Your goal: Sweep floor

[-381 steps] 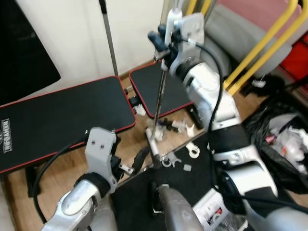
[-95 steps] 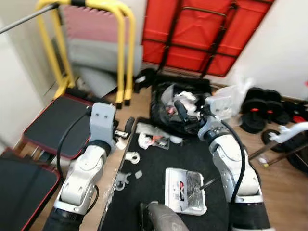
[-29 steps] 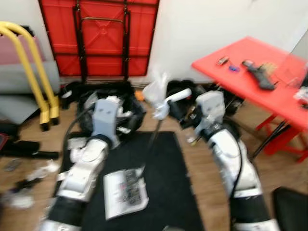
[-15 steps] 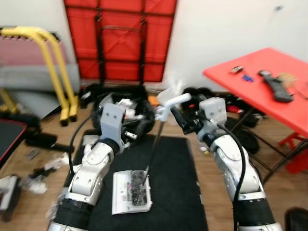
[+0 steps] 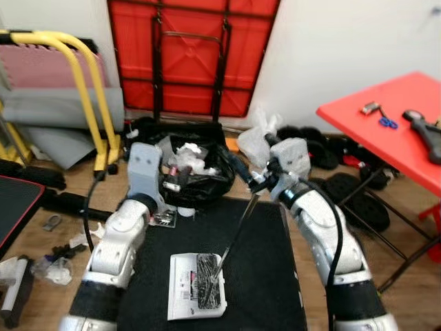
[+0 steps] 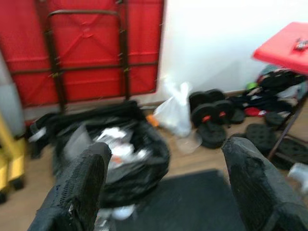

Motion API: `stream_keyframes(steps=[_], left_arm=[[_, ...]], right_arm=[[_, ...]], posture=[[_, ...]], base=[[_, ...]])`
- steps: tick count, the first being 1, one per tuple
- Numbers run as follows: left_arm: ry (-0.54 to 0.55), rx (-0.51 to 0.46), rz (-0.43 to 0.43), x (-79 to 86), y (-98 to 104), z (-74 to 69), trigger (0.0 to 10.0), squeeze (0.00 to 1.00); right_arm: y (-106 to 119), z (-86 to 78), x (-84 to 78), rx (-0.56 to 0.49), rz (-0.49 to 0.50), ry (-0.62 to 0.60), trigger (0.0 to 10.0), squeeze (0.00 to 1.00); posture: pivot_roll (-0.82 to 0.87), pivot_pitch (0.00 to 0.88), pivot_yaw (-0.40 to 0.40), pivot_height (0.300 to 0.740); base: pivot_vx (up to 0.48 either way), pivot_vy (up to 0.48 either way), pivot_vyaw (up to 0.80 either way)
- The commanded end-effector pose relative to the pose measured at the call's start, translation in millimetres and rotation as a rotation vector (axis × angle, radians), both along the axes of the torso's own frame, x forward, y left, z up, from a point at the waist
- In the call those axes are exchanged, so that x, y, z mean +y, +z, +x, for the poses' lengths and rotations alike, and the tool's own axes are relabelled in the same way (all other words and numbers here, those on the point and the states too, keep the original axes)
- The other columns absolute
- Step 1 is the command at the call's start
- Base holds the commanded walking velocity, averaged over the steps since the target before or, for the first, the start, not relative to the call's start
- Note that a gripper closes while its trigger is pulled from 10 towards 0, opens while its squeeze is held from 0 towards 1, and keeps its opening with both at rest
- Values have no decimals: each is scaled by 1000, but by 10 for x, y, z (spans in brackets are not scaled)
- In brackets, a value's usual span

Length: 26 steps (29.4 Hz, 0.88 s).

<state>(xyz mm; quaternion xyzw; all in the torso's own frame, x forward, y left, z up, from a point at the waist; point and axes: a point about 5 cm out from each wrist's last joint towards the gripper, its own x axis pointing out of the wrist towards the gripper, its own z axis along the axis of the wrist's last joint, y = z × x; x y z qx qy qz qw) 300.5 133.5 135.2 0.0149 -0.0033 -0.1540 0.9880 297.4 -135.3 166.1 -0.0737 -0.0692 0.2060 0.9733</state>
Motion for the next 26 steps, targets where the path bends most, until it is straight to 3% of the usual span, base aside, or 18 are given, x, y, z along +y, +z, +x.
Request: stream_keyframes(steps=[1,15,16,17,18,26], left_arm=[[-27,5,-17,-90,-11,-3,10000,0],[-7,8,-27,-61,-5,11,10000,0],[-1,6,-29,-54,-3,13,6902,0],[-1,6,-29,-54,-3,13,6902,0],[-2,0,-38,-50,3,13,0,0],[-11,-11,-45,-52,18,12,0,0]], right_arm=[[-34,-2,-74,15,-20,-31,10000,0],[-35,-13,-64,19,-23,-24,10000,0],[-30,-13,-63,16,-23,-26,10000,0],[-30,-13,-63,16,-23,-26,10000,0],[-16,-9,-67,11,-20,-37,10000,0],[9,29,-102,35,4,-85,10000,0]], posture=[[-150,18,-149,740],[-154,22,-145,740],[-154,22,-145,740],[-154,22,-145,740],[-157,22,-143,740],[-160,23,-137,730]], base=[[0,0,0],[0,0,0],[0,0,0],[0,0,0],[0,0,0],[0,0,0]])
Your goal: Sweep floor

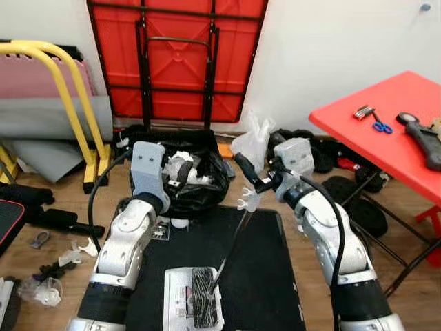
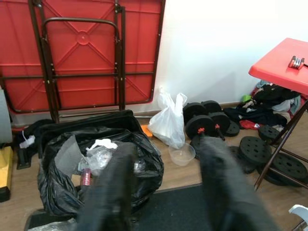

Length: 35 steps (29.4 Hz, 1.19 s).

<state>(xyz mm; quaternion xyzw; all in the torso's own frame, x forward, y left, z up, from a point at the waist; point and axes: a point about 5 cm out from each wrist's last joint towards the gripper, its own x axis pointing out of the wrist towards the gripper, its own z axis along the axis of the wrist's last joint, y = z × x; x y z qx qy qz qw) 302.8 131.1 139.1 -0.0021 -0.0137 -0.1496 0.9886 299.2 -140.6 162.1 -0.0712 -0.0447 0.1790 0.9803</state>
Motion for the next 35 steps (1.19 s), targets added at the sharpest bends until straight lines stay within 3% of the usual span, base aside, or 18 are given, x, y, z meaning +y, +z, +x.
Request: stream_keyframes(steps=[1,30,31,32,33,35], left_arm=[[-21,3,-8,-28,-19,-10,0,0],[31,-4,11,42,-3,21,0,0],[45,1,21,57,-8,30,4078,0],[45,1,21,57,-8,30,4078,0],[54,4,33,65,-12,38,10000,0],[57,7,44,67,-18,43,10000,0]], right_arm=[[52,13,-52,-10,9,-29,10000,0],[75,-17,6,-5,31,26,10000,0],[76,-17,6,-4,30,27,10000,0],[76,-17,6,-4,30,27,10000,0],[75,-17,5,-3,30,27,10000,0],[71,-14,-3,-1,27,22,10000,0]], posture=[[-160,23,-137,725],[-159,28,-134,640],[-158,28,-134,635],[-158,28,-134,635],[-158,28,-134,630],[-157,28,-133,625]], base=[[0,0,0],[0,0,0],[0,0,0],[0,0,0],[0,0,0],[0,0,0]])
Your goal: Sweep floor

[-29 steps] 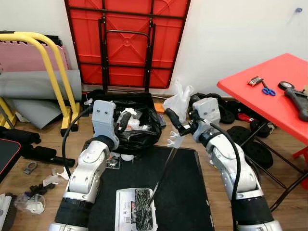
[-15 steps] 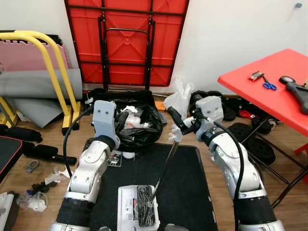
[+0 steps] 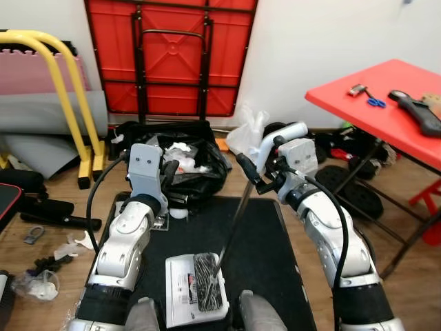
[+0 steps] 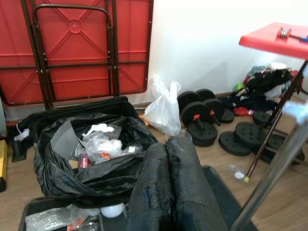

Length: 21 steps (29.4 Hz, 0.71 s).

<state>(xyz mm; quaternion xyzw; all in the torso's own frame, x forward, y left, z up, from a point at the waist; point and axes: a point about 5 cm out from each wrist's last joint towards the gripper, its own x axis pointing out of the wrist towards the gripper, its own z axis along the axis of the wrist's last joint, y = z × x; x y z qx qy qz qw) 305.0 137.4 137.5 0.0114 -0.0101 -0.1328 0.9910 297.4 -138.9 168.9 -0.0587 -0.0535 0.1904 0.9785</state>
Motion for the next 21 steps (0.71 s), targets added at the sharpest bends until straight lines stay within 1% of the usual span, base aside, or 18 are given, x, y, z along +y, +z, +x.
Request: stream_keyframes(steps=[1,7,11,14,17,21], left_arm=[[25,5,25,5,-6,23,10000,0],[35,3,39,16,-9,26,10000,0],[37,2,46,27,-10,23,10000,0],[37,2,46,27,-10,23,10000,0],[37,2,49,28,-13,25,10000,0],[35,3,51,26,-13,27,10000,0]], right_arm=[[-3,9,-32,14,-2,-10,10000,0],[-13,20,-65,22,-10,-28,10000,0],[-20,34,-125,26,-17,-55,10000,0],[-20,34,-125,26,-17,-55,10000,0],[-47,59,-195,38,-43,-102,10000,0],[-56,73,-249,43,-52,-124,10000,0]], posture=[[-156,28,-133,620],[-155,27,-132,605],[-153,27,-129,585],[-153,27,-129,580],[-150,26,-129,565],[-150,27,-129,555]], base=[[0,0,0],[0,0,0],[0,0,0],[0,0,0],[0,0,0],[0,0,0]])
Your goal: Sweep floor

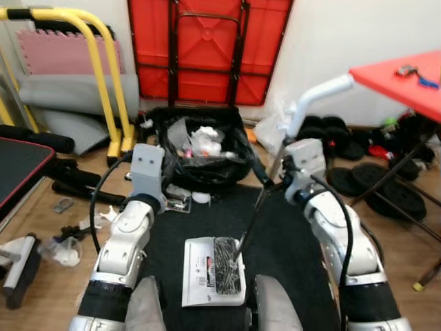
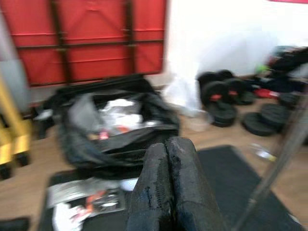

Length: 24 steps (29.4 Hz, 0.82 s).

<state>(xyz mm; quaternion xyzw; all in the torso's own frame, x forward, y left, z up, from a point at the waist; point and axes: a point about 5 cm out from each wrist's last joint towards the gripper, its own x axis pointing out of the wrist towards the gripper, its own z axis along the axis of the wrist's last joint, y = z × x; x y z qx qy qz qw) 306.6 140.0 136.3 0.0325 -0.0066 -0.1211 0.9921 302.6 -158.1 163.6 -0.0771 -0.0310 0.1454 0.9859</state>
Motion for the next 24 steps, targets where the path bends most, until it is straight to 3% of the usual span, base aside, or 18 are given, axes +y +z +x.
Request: stream_keyframes(steps=[1,24], left_arm=[[9,2,10,1,-1,13,10000,0],[-28,-20,-1,-23,26,-39,10000,0]], right_arm=[[0,28,-85,12,-13,-37,10000,0],[-79,117,-337,57,-16,-112,10000,0]], posture=[[-151,28,-127,550],[-139,57,-126,490]], base=[[0,0,0],[0,0,0]])
